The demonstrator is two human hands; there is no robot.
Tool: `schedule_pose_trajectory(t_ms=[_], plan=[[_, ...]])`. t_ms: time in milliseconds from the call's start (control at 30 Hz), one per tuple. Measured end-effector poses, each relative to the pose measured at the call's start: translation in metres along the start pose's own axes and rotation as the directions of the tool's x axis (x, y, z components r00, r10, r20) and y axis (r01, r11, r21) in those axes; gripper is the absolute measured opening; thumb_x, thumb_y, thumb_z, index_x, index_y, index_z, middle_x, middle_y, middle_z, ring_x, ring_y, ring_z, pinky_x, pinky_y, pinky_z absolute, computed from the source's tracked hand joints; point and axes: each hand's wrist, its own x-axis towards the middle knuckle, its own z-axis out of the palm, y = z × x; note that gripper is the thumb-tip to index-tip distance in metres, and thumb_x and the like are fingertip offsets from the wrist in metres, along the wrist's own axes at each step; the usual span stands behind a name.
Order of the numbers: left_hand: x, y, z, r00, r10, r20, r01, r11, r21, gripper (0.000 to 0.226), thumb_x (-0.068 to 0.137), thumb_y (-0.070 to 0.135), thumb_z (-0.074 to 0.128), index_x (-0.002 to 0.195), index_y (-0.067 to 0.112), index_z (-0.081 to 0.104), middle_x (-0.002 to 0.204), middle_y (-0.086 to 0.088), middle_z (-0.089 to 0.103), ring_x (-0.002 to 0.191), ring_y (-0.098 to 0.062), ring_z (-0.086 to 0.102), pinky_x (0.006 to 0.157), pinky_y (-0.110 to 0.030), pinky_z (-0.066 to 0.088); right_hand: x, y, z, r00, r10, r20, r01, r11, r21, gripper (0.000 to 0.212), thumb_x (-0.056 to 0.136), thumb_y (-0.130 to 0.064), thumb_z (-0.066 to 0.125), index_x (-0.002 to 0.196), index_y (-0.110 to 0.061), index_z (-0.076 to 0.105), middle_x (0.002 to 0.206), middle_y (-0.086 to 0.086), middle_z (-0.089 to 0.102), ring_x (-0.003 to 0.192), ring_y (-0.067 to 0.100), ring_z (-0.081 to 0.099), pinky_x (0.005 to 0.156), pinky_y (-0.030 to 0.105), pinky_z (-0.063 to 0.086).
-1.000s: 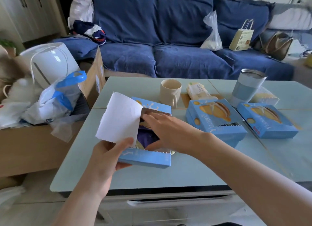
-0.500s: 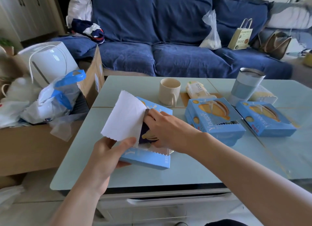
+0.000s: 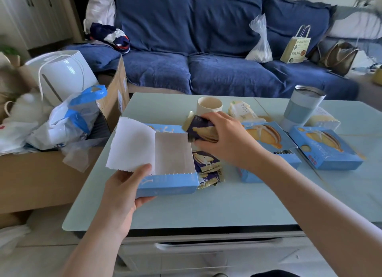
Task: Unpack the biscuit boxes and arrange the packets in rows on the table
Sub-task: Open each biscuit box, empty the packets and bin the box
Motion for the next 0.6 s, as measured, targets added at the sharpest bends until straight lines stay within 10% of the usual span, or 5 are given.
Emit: schedule_pose_trajectory(t_ms=[133,400,600], plan=[[0.002,-0.002,-0.003,0.998,-0.046,-0.045,0.045,0.998,-0.039,0.01,0.08,0.021,0.074,0.085,0.016,0.066,0.068,0.004,0.064,0.066,-0.015,0.068,0.055,-0.032,0.057,-0.002,0.019,0.011,0.968,0.251,0.02,-0.251,0.967,0.043,0.032,0.08,-0.051,0.065,0.1,-0.03,0.051,0.092,-0.007,0.057,0.077,0.009,0.053,0.059,0.023,0.036],[-0.001,0.003,-0.004,0.996,-0.08,-0.029,0.079,0.996,-0.031,0.011,0.083,0.025,0.071,0.087,0.017,0.067,0.07,0.0,0.064,0.063,-0.012,0.065,0.05,-0.029,0.055,-0.014,0.027,0.04,0.912,0.344,0.223,-0.275,0.917,-0.29,0.044,0.088,-0.045,0.059,0.114,-0.012,0.047,0.105,0.007,0.061,0.102,0.03,0.055,0.069,0.034,0.041],[-0.004,0.005,-0.004,0.995,-0.096,0.004,0.096,0.995,-0.018,0.013,0.084,0.027,0.07,0.09,0.017,0.064,0.078,-0.004,0.06,0.07,-0.016,0.065,0.055,-0.033,0.058,-0.018,0.019,0.033,0.948,0.274,0.161,-0.23,0.942,-0.245,0.044,0.093,-0.035,0.055,0.127,-0.007,0.05,0.131,0.009,0.054,0.139,0.032,0.028,0.105,0.04,0.035]])
